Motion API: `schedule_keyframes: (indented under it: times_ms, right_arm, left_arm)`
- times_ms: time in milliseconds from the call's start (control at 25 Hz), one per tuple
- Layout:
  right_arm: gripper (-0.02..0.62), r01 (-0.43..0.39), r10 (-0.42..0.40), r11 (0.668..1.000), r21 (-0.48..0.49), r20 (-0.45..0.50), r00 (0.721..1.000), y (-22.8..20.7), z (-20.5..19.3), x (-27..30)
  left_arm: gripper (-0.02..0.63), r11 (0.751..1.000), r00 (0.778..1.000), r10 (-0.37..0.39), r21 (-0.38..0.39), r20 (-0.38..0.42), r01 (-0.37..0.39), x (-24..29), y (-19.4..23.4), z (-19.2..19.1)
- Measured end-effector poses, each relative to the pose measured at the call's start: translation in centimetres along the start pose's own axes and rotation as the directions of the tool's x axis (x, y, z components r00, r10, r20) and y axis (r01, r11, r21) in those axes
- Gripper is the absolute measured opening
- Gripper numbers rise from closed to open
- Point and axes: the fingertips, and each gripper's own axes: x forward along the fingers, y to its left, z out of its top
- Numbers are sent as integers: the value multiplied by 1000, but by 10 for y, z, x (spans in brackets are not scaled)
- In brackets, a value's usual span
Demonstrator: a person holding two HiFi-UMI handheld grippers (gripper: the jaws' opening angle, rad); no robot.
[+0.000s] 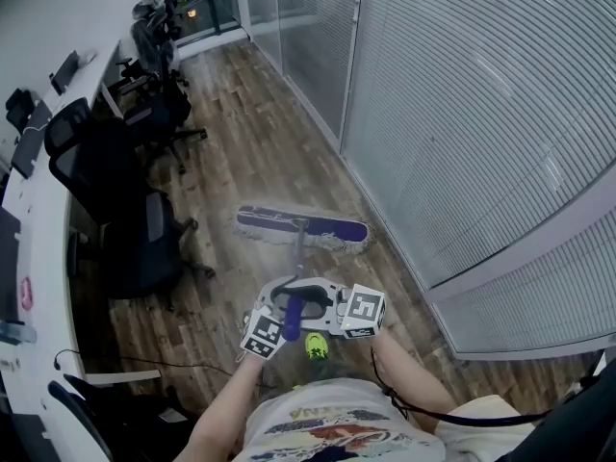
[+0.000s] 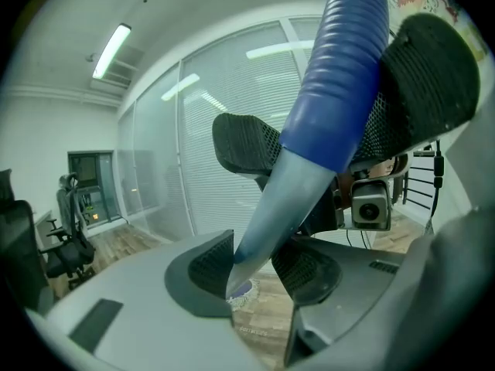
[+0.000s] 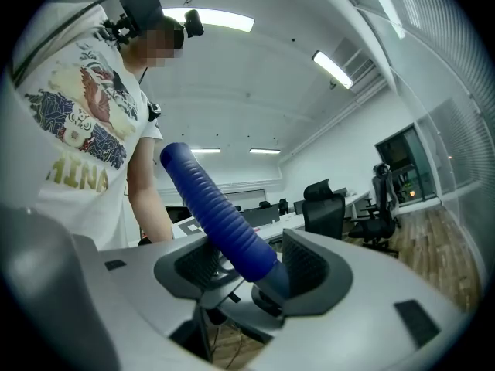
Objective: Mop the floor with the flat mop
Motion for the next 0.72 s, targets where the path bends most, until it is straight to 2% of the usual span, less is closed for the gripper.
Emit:
schedule_keyframes:
  times_ms: [200, 440, 720]
  right_arm:
    - [238, -26, 26, 1000, 12, -23, 999, 56, -12, 26]
    - [239, -31, 32, 999, 18, -20, 999, 140, -29, 46]
    - [239, -59, 59, 998, 28, -25, 998, 217, -37, 57]
  left_arm:
    - [133, 999, 1000, 30, -31, 4, -30, -53, -26, -16]
    - [132, 997, 998, 57, -49, 6, -56, -122, -79, -36]
    - [129, 989, 991, 134, -60, -26, -135, -182, -123, -51]
